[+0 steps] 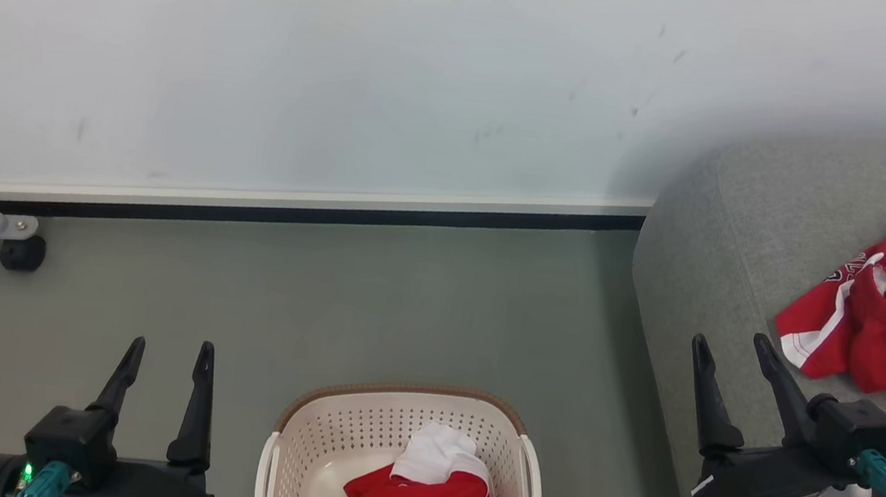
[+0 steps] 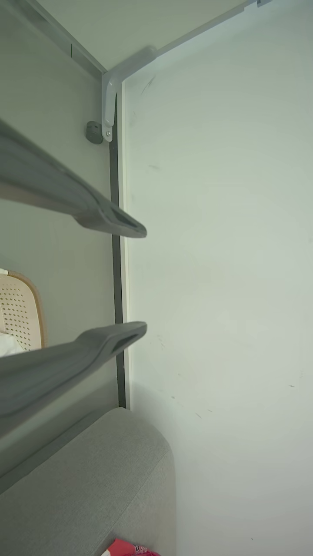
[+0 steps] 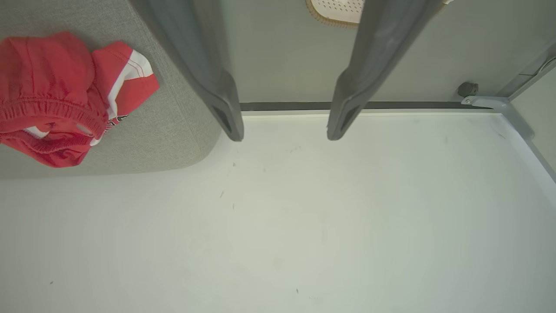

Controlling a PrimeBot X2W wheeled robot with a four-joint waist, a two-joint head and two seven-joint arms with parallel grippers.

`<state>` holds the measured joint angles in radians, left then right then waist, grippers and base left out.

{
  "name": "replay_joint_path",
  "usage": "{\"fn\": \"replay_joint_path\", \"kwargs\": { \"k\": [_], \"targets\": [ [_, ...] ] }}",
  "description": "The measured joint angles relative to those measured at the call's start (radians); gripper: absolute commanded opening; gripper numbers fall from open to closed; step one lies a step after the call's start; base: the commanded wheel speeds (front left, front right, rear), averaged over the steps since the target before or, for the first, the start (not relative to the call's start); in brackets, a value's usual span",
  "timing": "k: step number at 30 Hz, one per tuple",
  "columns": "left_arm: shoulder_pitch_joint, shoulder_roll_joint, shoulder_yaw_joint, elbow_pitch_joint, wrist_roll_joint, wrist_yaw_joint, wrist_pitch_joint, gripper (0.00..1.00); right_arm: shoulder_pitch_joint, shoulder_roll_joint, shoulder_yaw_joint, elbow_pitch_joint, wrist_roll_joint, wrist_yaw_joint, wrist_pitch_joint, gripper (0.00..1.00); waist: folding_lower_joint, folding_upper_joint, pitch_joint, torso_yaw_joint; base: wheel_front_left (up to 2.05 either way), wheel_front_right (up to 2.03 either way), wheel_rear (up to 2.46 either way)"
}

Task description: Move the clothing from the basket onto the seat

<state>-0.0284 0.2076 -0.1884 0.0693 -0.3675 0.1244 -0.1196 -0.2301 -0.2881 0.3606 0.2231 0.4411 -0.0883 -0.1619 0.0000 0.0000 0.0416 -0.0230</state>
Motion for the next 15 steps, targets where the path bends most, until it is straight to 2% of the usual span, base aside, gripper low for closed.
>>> {"fn": "replay_joint_path", "kwargs": {
  "k": [15],
  "targets": [
    [-0.031,-0.023,-0.014,-0.010,0.017,0.000,0.010,1.00,-0.009,-0.002,-0.025,-0.156,-0.011,-0.018,0.012,1.00,0.0001,0.0000,0.120,-0.016,0.00,0.00,0.00]
  ]
}}
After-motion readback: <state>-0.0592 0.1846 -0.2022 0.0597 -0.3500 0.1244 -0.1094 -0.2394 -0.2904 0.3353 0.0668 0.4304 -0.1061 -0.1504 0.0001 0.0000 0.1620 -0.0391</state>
